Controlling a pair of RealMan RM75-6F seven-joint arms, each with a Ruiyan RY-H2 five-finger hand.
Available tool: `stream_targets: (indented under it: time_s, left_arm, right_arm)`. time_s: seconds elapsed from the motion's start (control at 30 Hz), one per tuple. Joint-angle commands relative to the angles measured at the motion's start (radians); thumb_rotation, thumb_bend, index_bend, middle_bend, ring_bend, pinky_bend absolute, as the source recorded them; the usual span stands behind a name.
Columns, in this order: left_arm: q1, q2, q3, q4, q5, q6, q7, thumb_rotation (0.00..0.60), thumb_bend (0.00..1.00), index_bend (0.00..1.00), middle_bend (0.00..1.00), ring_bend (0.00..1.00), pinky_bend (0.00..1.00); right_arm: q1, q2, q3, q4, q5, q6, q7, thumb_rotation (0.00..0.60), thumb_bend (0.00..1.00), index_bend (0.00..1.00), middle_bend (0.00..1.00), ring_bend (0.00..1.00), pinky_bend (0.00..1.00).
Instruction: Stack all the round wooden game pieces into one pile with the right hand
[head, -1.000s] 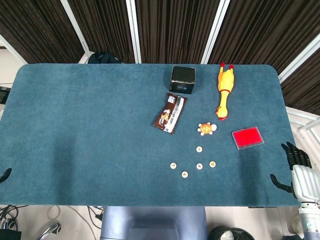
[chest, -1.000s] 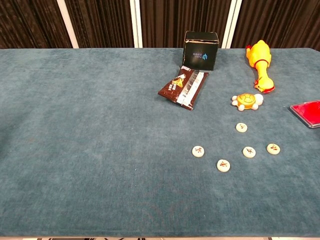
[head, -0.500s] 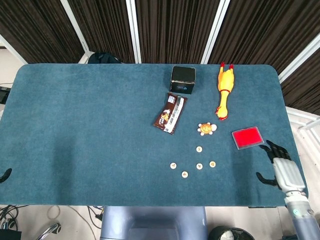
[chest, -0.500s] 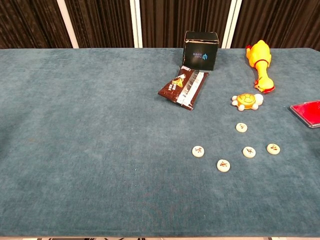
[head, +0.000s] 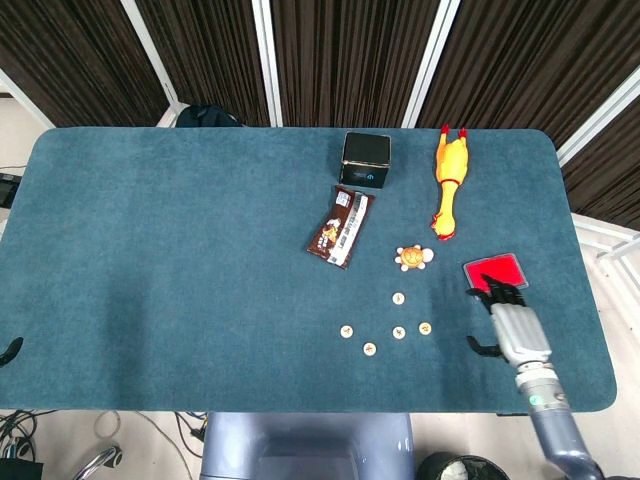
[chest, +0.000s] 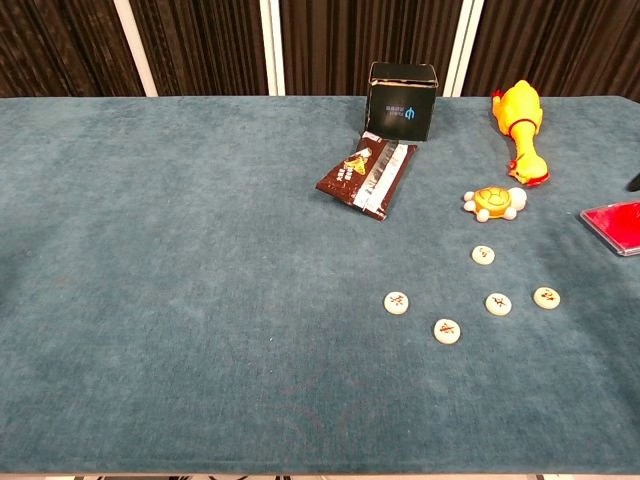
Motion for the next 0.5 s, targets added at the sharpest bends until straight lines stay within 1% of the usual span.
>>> stream_targets:
  time_s: [0.03, 0.3, 0.5]
  left_arm:
    - [0.000, 0.000, 0.000, 0.000, 0.000, 0.000, 0.000, 0.600, 0.19, 0.09, 0.00, 0.00, 0.06]
    - [-0.001, 0.002, -0.002, 0.003, -0.007, -0.005, -0.005, 0.600, 0.19, 0.09, 0.00, 0.00, 0.06]
    - [-0.001, 0.004, -0.004, 0.005, -0.011, -0.008, -0.011, 0.600, 0.19, 0.09, 0.00, 0.00, 0.06]
  right_arm:
    - [0.027, -0.066, -0.010, -0.023, -0.007, 0.018, -0.067, 0.600, 0.34, 0.26, 0.00, 0.00, 0.00]
    - [0.081, -0.171, -0.007, 0.000, 0.058, 0.004, -0.170, 0.600, 0.34, 0.31, 0.00, 0.00, 0.00]
    - [0.086, -0.203, -0.015, 0.033, 0.111, 0.016, -0.206, 0.600, 0.34, 0.33, 0.00, 0.00, 0.00]
